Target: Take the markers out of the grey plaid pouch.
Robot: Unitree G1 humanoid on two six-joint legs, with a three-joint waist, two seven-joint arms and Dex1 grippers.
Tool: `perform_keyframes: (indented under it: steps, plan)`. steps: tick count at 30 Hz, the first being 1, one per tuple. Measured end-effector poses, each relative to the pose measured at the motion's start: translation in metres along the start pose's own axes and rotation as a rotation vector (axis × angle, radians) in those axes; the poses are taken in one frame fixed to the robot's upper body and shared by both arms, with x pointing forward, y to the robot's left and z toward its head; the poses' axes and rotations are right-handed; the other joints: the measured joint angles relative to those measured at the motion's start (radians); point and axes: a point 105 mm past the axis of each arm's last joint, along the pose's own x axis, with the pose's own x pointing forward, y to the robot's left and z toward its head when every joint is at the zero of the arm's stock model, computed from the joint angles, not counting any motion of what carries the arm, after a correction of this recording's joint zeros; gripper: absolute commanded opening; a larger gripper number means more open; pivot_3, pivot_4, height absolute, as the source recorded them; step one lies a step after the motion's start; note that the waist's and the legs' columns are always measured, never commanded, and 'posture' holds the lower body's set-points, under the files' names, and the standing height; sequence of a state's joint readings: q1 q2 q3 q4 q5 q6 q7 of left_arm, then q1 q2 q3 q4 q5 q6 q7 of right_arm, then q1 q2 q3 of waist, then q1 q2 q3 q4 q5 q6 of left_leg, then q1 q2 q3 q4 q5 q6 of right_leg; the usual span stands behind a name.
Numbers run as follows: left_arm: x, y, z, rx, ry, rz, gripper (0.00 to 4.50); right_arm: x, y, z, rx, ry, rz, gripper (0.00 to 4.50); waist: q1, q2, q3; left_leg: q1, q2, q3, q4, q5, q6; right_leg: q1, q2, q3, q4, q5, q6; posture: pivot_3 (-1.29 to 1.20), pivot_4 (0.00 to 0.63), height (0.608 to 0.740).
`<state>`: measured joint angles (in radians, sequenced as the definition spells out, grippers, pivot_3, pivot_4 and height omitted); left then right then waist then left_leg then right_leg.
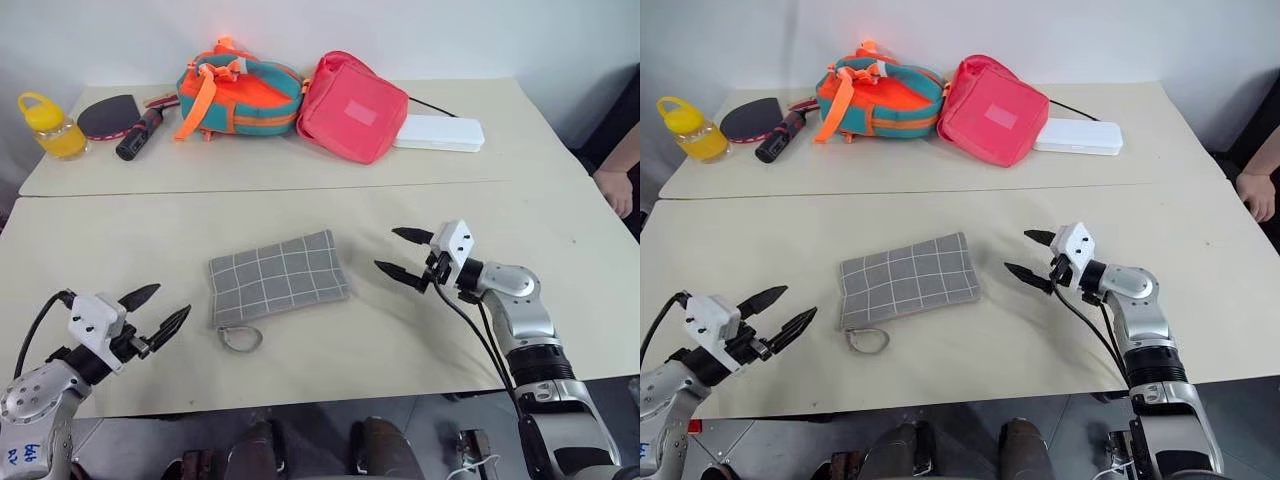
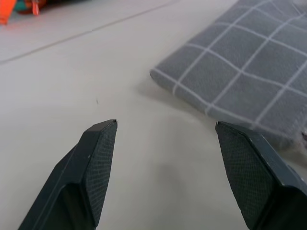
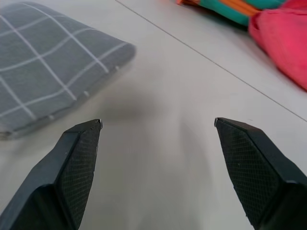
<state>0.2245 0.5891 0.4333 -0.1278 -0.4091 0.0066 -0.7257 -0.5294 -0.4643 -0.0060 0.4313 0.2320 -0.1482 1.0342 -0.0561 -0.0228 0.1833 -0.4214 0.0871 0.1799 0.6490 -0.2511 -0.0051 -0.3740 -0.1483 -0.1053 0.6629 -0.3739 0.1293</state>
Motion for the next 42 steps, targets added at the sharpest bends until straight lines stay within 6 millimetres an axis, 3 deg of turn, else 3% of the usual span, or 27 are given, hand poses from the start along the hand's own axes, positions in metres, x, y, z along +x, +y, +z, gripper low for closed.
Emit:
perform_keyframes:
  steps: [6, 10, 11, 13, 17, 22, 28, 33, 42]
  plan:
    - [-0.003, -0.003, 0.002, 0.035, -0.001, -0.002, 3.49, 0.003, 0.002, 0.005, -0.002, -0.008, 0.01, 3.92, 0.0, 0.0, 0.0, 0.0, 0.0, 0.0, 0.0, 0.0, 0.0, 0.0, 0.0, 0.0, 0.0, 0.0, 0.0, 0.0, 0.15, 0.74]
    - [-0.002, -0.004, 0.003, 0.064, -0.002, -0.01, 3.49, 0.018, 0.012, 0.021, 0.009, -0.073, 0.032, 3.92, -0.003, 0.0, 0.0, 0.0, 0.001, 0.0, 0.0, 0.0, 0.0, -0.001, 0.0, 0.0, 0.0, 0.0, 0.0, 0.0, 0.15, 0.74]
    - [-0.001, -0.004, 0.004, 0.074, -0.01, -0.014, 3.52, 0.024, 0.017, 0.027, 0.02, -0.101, 0.047, 3.75, -0.003, 0.0, 0.0, 0.0, 0.001, 0.0, 0.0, 0.0, 0.0, -0.001, 0.0, 0.0, 0.0, 0.0, 0.0, 0.0, 0.15, 0.74]
    - [0.002, -0.002, 0.007, 0.097, -0.028, -0.018, 3.53, 0.037, 0.027, 0.039, 0.059, -0.156, 0.064, 3.32, -0.001, 0.0, 0.0, 0.0, 0.0, 0.0, 0.0, 0.0, 0.0, -0.001, 0.0, 0.0, 0.0, 0.0, 0.0, 0.0, 0.15, 0.74]
    - [0.004, -0.001, 0.006, 0.143, -0.033, -0.039, 3.53, 0.059, 0.048, 0.057, 0.078, -0.223, 0.094, 1.88, 0.0, 0.0, 0.0, 0.0, 0.0, 0.0, -0.001, 0.0, 0.0, -0.001, 0.0, 0.0, 0.0, 0.0, 0.0, 0.0, 0.15, 0.74]
    - [0.007, 0.004, 0.006, 0.199, -0.044, -0.04, 3.53, 0.081, 0.066, 0.053, 0.053, -0.184, 0.086, 0.03, -0.001, 0.0, 0.0, -0.001, 0.0, 0.0, -0.001, 0.0, 0.0, -0.001, 0.0, 0.0, 0.0, 0.0, 0.0, 0.0, 0.15, 0.74]
    - [0.011, -0.004, 0.006, 0.306, -0.074, -0.099, 3.53, 0.101, 0.051, 0.03, 0.019, -0.061, -0.079, 0.01, -0.003, 0.0, 0.0, -0.001, 0.0, 0.001, -0.001, 0.0, 0.0, -0.002, 0.0, 0.0, 0.001, 0.0, 0.0, 0.0, 0.15, 0.74]
    - [0.01, -0.002, 0.005, 0.46, -0.068, -0.141, 3.53, 0.104, 0.056, 0.008, -0.085, 0.062, -0.046, 0.01, -0.003, 0.0, 0.0, -0.001, 0.0, 0.001, -0.002, 0.0, 0.0, -0.002, 0.0, 0.0, 0.0, 0.0, 0.0, 0.0, 0.15, 0.74]
    - [0.033, -0.008, 0.006, 0.641, -0.105, -0.239, 3.53, 0.1, 0.055, 0.006, -0.11, 0.07, -0.033, 0.01, -0.003, 0.0, 0.0, 0.0, 0.0, 0.002, -0.001, 0.0, 0.0, -0.002, 0.0, 0.0, 0.001, 0.0, 0.0, 0.0, 0.15, 0.74]
